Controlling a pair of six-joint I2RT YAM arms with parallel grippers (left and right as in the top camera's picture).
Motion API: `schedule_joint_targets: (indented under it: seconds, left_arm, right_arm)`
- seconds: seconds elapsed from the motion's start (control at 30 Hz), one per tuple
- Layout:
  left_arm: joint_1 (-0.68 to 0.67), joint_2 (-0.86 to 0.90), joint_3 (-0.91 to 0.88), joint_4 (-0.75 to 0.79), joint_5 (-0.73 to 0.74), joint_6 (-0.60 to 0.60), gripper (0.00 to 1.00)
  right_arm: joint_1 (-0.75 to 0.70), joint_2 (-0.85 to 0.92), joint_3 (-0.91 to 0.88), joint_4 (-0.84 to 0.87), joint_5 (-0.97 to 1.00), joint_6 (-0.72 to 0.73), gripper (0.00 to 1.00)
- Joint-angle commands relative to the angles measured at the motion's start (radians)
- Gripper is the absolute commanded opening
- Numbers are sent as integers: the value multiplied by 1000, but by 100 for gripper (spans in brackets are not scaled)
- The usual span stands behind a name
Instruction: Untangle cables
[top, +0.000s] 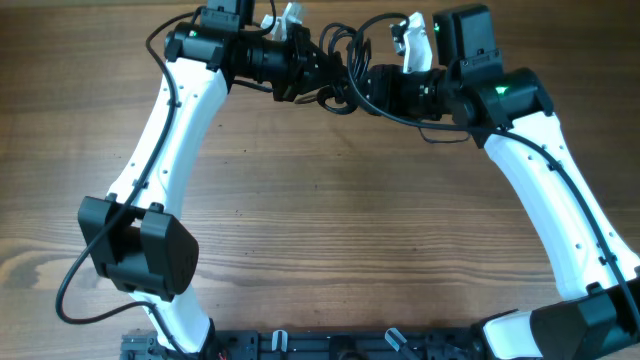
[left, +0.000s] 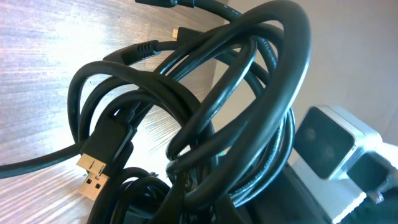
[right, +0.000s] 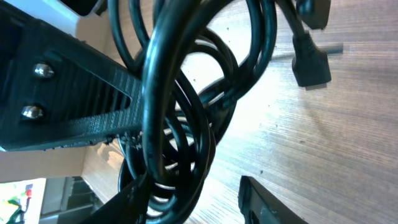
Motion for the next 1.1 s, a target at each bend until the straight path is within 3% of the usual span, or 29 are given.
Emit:
schedule_joint_targets:
  seconds: [0.0, 0.3, 0.47, 0.53, 0.63, 0.9, 1.07]
  left_arm:
    - [4, -24, 15, 21, 38, 74, 4]
    - [3, -24, 15, 44, 35, -93, 4]
    - [-4, -24, 15, 43, 36, -302, 4]
    - [-2, -24, 15, 44, 26, -323, 4]
    - [48, -24, 15, 43, -31, -370, 4]
    - [243, -24, 15, 39, -48, -321, 4]
    - [294, -24, 15, -8, -57, -233, 4]
  right_arm:
    - [27, 11, -5, -9, 13, 115, 41]
    - [121, 88, -6, 6, 154, 289, 25]
    - [120, 132, -6, 67, 268, 289, 21]
    - [113, 130, -6, 72, 293, 274, 6]
    - [69, 117, -6, -32, 370, 206, 4]
    - [-97, 78, -6, -329, 844, 209, 4]
    - [-130, 78, -6, -347, 902, 221, 4]
